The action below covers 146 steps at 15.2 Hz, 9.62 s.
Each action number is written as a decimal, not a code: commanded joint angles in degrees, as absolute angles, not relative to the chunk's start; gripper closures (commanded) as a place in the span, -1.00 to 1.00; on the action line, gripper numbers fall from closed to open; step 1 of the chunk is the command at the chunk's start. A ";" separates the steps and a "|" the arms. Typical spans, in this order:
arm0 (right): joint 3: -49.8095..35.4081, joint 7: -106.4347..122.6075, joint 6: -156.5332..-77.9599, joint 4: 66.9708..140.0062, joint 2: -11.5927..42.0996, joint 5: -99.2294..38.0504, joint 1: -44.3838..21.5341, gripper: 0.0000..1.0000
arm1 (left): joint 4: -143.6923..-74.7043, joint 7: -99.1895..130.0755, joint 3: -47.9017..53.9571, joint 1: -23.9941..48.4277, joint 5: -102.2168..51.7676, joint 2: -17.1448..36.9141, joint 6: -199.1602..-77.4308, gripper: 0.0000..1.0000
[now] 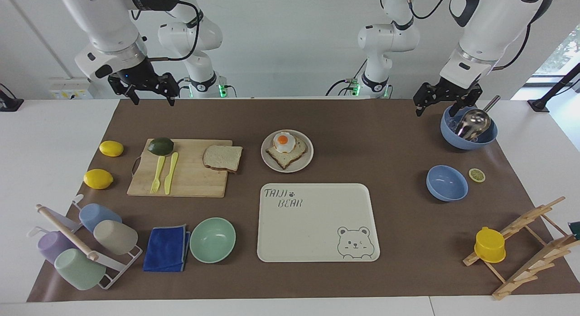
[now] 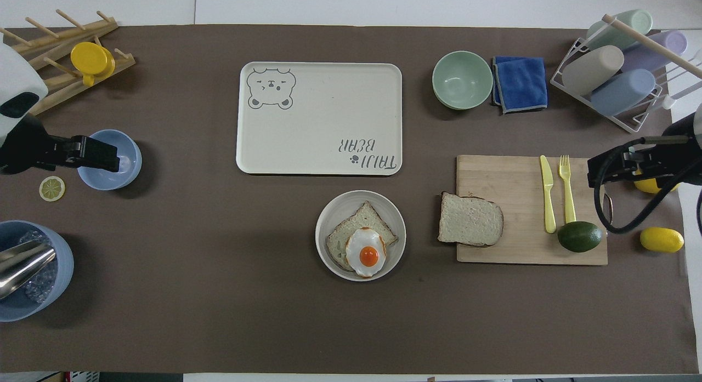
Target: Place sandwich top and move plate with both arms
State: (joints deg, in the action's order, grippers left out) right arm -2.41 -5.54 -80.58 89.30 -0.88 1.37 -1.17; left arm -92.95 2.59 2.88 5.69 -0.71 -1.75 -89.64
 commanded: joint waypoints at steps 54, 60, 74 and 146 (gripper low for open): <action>-3.60 -30.68 -104.77 113.47 18.19 26.71 -29.62 1.00 | -94.04 2.20 2.90 5.36 -0.70 -2.81 -89.30 -1.00; -4.13 -25.85 -95.03 101.81 20.12 26.10 -32.33 1.00 | -94.04 2.20 2.90 5.36 -0.70 -2.81 -89.30 -1.00; -4.31 -33.57 -101.58 94.31 22.76 17.85 -45.88 1.00 | -94.04 2.20 2.90 5.36 -0.70 -2.90 -89.30 -1.00; 3.34 4.04 -83.76 90.53 -3.16 1.23 0.44 -1.00 | -129.81 24.87 3.52 36.30 -16.08 6.33 -135.16 -0.38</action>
State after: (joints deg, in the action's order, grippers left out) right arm 3.51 2.73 -82.58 89.95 -2.74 2.27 -0.55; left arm -127.44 24.28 4.33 34.65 -14.97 6.95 -132.09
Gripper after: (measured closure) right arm 0.000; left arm 0.300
